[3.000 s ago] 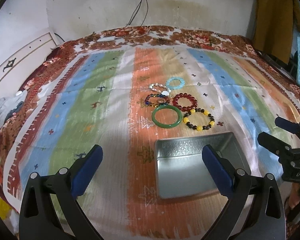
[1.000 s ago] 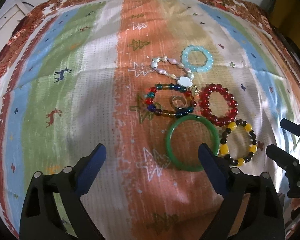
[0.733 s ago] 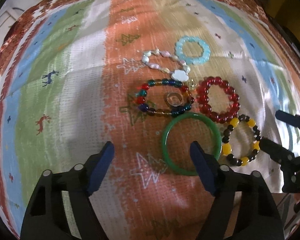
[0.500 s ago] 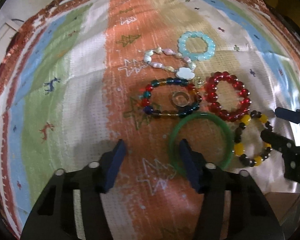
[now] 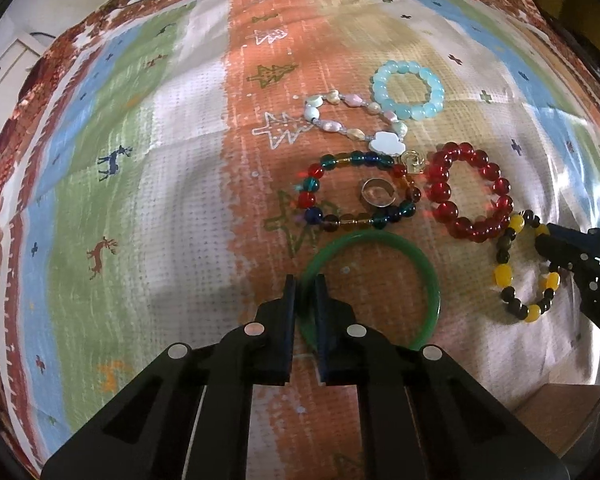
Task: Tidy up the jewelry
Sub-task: 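Lift the green bangle with the left gripper while the right lifts the yellow-black bracelet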
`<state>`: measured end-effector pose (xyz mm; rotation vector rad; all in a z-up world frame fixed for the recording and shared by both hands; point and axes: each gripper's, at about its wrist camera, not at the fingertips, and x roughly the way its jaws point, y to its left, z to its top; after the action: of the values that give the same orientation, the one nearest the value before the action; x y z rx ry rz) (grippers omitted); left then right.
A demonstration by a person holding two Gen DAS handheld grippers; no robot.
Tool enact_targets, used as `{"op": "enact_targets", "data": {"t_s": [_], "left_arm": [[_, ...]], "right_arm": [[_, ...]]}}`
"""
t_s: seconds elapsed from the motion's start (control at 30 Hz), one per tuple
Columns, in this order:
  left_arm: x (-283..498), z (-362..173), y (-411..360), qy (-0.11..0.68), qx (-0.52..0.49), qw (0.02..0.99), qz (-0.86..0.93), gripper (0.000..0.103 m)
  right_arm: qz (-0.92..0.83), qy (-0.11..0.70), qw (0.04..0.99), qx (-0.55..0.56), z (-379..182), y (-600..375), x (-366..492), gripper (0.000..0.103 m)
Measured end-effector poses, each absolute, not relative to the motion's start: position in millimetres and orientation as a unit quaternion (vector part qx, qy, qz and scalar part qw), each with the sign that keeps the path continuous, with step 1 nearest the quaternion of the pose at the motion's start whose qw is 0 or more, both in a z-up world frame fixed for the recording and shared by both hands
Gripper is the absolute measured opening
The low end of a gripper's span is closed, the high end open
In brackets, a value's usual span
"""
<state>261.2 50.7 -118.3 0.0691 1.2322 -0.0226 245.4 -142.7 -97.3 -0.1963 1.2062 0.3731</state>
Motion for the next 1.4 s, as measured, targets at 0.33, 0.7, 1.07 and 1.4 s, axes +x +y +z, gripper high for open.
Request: {"op": "enact_targets", "data": {"t_s": [0.33,0.7,1.07,1.4], "left_arm": [[257,-102,60,0.557,-0.001,0.83,0.013,0.007],[235,-79,53,0.534,-0.02,0.845,0.003,0.008],[211,-49,54,0.501,-0.043,0.865,-0.004,0.008],[177,-25,47,0.472,-0.047,0.88,-0.016,0.008]], "right_arm": [[0.186,0.515,0.831,-0.094,-66,-137,231,0.011],[0.211,0.448,0.866,-0.075,-29,-135,209,0.011],[0.212,0.405,0.887,-0.068,-6,-140,185,0.011],[0.22,0.354,0.907,-0.064,20,-142,154,0.011]]}}
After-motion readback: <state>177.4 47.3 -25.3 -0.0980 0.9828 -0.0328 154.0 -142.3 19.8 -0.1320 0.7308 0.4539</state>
